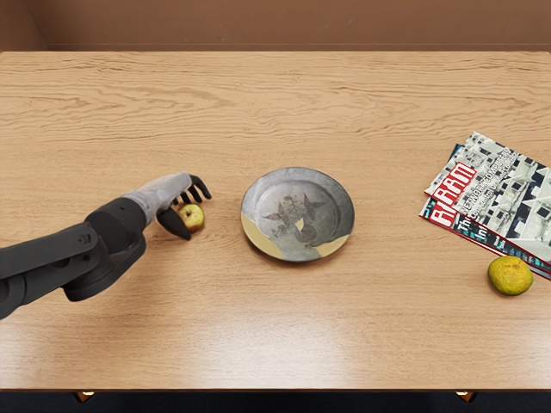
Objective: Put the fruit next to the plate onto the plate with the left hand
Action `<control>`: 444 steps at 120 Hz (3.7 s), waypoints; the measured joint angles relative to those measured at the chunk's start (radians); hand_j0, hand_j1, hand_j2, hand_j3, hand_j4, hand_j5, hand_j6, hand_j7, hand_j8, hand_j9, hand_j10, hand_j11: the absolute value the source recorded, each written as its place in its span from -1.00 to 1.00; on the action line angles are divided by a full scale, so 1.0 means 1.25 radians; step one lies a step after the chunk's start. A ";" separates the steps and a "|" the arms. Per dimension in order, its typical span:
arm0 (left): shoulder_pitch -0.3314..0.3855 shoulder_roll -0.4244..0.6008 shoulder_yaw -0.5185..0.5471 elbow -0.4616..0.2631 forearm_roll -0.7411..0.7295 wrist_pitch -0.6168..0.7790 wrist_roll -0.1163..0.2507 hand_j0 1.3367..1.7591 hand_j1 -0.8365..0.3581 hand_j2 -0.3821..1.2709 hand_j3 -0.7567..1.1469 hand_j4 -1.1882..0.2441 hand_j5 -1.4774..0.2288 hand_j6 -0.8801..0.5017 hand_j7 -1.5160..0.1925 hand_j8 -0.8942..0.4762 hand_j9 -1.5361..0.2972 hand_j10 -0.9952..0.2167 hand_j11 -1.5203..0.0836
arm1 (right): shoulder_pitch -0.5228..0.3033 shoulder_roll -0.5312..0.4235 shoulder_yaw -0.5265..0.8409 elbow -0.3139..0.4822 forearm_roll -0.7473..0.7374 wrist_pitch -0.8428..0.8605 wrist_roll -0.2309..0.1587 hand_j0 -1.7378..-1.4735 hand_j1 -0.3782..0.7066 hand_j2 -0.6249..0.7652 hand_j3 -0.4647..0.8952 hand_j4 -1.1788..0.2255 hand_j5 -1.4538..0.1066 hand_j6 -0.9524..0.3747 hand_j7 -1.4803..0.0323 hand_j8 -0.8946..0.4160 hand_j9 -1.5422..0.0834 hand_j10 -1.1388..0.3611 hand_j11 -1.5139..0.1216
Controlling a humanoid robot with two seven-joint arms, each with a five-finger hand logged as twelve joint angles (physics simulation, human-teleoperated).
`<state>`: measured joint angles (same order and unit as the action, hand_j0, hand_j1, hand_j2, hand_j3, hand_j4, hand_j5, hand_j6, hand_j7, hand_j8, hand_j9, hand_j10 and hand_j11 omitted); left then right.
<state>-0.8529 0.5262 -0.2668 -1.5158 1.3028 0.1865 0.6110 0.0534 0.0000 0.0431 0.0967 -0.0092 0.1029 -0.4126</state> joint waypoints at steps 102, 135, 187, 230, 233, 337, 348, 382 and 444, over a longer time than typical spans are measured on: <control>-0.005 0.000 -0.003 0.000 -0.018 -0.052 0.000 0.53 -0.15 -0.36 -0.18 -0.29 -0.27 -0.28 -0.24 -0.25 -0.29 -0.45 -0.21 | 0.005 0.000 0.000 0.000 0.000 0.000 0.000 -0.40 -0.95 -0.10 -0.32 0.68 0.86 0.43 0.96 0.36 0.90 0.52 0.85; -0.007 0.002 -0.005 -0.001 -0.021 -0.063 0.001 0.52 -0.15 -0.36 -0.25 -0.34 -0.33 -0.23 -0.31 -0.19 -0.37 -0.54 -0.30 | 0.007 0.000 0.000 0.001 0.000 0.000 0.000 -0.40 -0.95 -0.10 -0.32 0.68 0.86 0.43 0.96 0.36 0.90 0.52 0.85; -0.064 0.012 -0.029 -0.045 -0.044 -0.085 0.000 0.48 -0.14 -0.39 -0.21 -0.35 -0.42 -0.18 -0.36 -0.15 -0.40 -0.52 -0.33 | 0.012 0.000 0.000 0.001 0.000 0.000 0.000 -0.40 -0.95 -0.10 -0.32 0.68 0.86 0.43 0.96 0.36 0.90 0.52 0.85; -0.143 0.015 -0.131 -0.071 -0.106 -0.179 0.000 0.49 -0.14 -0.36 -0.21 -0.32 -0.45 -0.19 -0.38 -0.16 -0.40 -0.53 -0.33 | 0.017 0.000 0.000 0.001 0.000 0.000 0.000 -0.40 -0.95 -0.10 -0.32 0.68 0.86 0.43 0.96 0.36 0.90 0.52 0.85; -0.159 0.014 -0.134 -0.071 -0.116 -0.186 0.000 0.49 -0.14 -0.34 -0.21 -0.32 -0.45 -0.19 -0.39 -0.17 -0.40 -0.53 -0.33 | 0.018 0.000 0.000 0.001 0.000 0.000 0.000 -0.40 -0.95 -0.10 -0.32 0.68 0.86 0.43 0.96 0.36 0.90 0.52 0.85; -0.214 -0.289 -0.073 0.188 -0.184 -0.215 0.000 0.51 -0.21 0.05 -0.20 -0.28 -0.45 -0.24 -0.34 -0.21 -0.35 -0.50 -0.28 | 0.026 0.000 0.001 0.002 0.001 -0.001 -0.001 -0.40 -0.95 -0.10 -0.32 0.68 0.86 0.43 0.96 0.36 0.90 0.52 0.85; -0.214 -0.297 -0.072 0.188 -0.181 -0.171 0.000 0.52 -0.05 -0.13 -0.20 -0.13 -0.23 -0.25 -0.14 -0.22 -0.17 -0.31 -0.07 | 0.026 0.000 0.001 0.002 0.001 -0.002 -0.001 -0.40 -0.95 -0.10 -0.32 0.68 0.86 0.43 0.96 0.36 0.90 0.52 0.85; -0.211 -0.213 -0.084 0.093 -0.210 -0.106 0.000 0.52 0.47 -0.40 -0.20 0.28 0.29 -0.05 0.35 -0.02 0.28 0.19 0.44 | 0.026 0.000 0.001 0.003 0.002 0.000 -0.001 -0.40 -0.95 -0.10 -0.32 0.68 0.86 0.43 0.96 0.36 0.90 0.52 0.85; -0.093 0.422 -0.259 -0.075 -1.287 -0.607 0.000 0.52 0.85 -0.52 -0.20 0.56 0.62 0.18 0.67 0.21 0.58 0.53 0.78 | 0.026 0.000 0.004 0.029 0.006 0.001 -0.001 -0.40 -0.95 -0.10 -0.32 0.68 0.86 0.43 0.96 0.36 0.90 0.52 0.85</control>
<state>-0.9690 1.0534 -0.5907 -1.6100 -0.3055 -0.5722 0.6109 0.0859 0.0000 0.0484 0.1327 -0.0017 0.1043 -0.4142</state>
